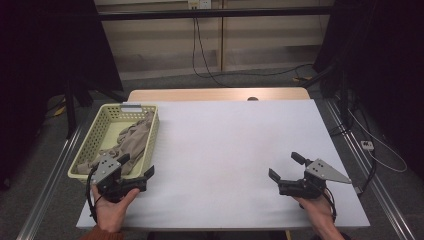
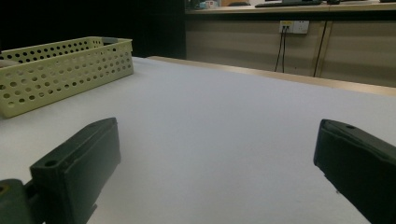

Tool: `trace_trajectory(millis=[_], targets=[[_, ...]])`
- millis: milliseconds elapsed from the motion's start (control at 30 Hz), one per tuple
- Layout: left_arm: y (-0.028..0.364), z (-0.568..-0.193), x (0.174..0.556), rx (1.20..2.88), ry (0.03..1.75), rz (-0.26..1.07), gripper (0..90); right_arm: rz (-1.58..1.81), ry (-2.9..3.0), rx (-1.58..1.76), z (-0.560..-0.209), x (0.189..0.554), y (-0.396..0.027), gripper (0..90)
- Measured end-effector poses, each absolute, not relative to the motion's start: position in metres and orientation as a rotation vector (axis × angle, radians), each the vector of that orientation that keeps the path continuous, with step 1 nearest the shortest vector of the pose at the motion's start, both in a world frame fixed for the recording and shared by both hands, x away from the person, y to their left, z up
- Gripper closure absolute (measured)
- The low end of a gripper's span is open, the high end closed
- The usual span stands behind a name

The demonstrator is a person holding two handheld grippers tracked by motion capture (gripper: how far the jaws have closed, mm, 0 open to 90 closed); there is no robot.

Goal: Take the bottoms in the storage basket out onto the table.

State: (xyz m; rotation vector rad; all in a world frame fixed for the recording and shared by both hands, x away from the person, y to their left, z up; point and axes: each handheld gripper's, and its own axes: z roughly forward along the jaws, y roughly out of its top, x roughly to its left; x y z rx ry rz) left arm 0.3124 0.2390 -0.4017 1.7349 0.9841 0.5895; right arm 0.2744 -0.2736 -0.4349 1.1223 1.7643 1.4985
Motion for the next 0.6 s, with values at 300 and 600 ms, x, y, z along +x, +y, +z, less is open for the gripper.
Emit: trace_trajectory(millis=[300, 600], targets=[[0.2405, -0.4013, 0.3126, 1.726, 1.0, 0.59, 6.0, 1.504, 1.779, 1.114, -0.4358, 0.2756, -0.272, 0.5], [0.2408, -0.3967, 0.3139, 1.723, 1.0, 0.613, 6.0, 1.463, 1.785, 1.127, -0.4364, 0.2745, -0.2693, 0.6]])
